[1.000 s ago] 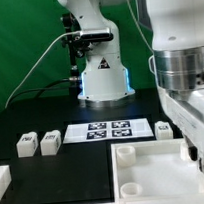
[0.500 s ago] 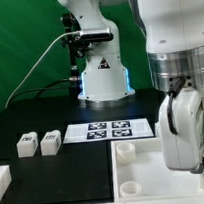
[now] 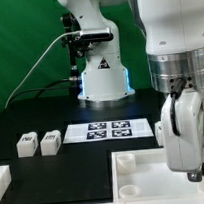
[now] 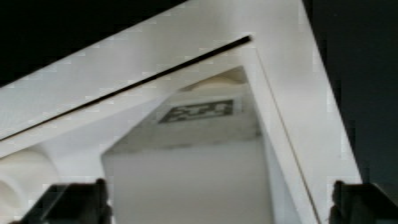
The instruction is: Assemble one leg
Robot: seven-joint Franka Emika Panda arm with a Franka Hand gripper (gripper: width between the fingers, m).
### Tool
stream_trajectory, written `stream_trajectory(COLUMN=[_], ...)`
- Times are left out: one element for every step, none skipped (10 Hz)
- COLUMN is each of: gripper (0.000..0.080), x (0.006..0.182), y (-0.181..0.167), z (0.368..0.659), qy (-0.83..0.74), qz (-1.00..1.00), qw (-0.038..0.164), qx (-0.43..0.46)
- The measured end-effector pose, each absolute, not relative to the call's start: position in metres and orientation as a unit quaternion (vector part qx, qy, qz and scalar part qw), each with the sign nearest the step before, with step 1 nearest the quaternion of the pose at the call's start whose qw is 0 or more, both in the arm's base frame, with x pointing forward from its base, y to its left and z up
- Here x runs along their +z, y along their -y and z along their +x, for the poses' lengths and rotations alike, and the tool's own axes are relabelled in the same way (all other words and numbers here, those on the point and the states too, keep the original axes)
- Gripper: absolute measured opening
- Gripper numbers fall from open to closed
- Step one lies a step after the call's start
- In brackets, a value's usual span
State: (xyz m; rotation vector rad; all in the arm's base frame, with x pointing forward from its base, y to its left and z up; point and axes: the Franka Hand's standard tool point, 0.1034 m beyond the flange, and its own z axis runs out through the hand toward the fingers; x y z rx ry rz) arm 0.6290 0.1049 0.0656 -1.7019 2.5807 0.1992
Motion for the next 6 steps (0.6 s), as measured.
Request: stream_trajectory(gripper=[0.0644,0.0649,0.0649,0.0649,0.0649,0.0649], x=[0.075,0.089,0.104,0.116,0.116,0.111], y=[-0.111,-0.115,-0.117,-0.118,-0.117,-0.117], z=[0.626,0.626,0.628,0.632,0.632,0.630], qy=[-0.824,-0.816,-0.810,-0.795,-0.776,-0.772], qz=[-0.562,-0.573,-0.580,-0.601,-0.625,-0.630], qw=[0.029,0.039,0.053,0.064,0.066,0.061], qx=[0.064,0.063,0.062,0.059,0.057,0.059])
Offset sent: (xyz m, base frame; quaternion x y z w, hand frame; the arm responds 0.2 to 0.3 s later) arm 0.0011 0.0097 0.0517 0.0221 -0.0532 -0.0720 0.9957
